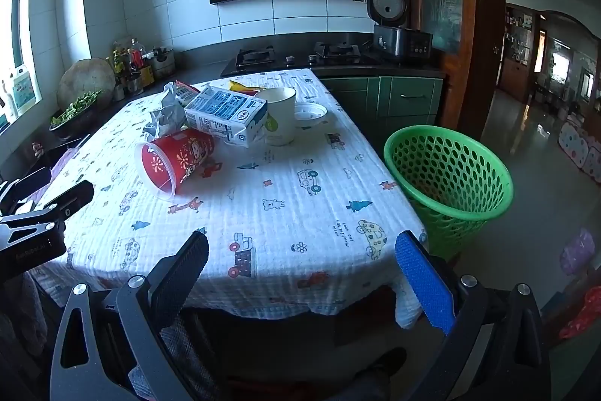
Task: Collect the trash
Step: 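Move both tools toward the crumpled foil wrapper on the table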
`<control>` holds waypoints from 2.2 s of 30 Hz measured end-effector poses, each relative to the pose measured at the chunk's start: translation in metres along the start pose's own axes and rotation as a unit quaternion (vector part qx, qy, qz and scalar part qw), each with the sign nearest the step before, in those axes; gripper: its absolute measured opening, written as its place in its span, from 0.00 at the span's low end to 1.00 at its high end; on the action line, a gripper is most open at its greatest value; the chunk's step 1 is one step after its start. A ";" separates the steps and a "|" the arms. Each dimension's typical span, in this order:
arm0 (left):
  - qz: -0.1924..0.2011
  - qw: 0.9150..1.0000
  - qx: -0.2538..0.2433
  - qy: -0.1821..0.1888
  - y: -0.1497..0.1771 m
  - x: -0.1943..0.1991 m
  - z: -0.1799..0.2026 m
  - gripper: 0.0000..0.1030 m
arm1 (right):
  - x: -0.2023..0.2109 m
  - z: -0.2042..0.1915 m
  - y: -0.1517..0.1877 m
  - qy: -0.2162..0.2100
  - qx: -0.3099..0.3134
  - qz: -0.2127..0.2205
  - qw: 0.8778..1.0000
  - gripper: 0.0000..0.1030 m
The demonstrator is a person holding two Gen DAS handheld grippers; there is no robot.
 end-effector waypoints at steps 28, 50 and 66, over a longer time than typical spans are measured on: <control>-0.006 1.000 -0.007 -0.001 0.005 -0.005 0.000 0.95 | -0.004 -0.005 0.003 0.000 0.006 -0.006 1.000 0.94; -0.017 1.000 -0.007 -0.011 0.006 -0.021 -0.001 0.95 | -0.019 -0.012 0.000 -0.001 0.018 -0.015 1.000 0.94; -0.022 1.000 -0.007 -0.020 0.001 -0.032 -0.008 0.95 | -0.029 -0.018 -0.006 -0.007 0.024 -0.016 1.000 0.94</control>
Point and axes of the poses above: each gripper's, at about its wrist camera, not at the fingertips, and x roughly against the way its jaws point, z to its right, y to its underside, the point moved 3 cm from there along -x, roughly the way its jaws point, and after that the axes turned 2 degrees about z, right-handed, at the moved point
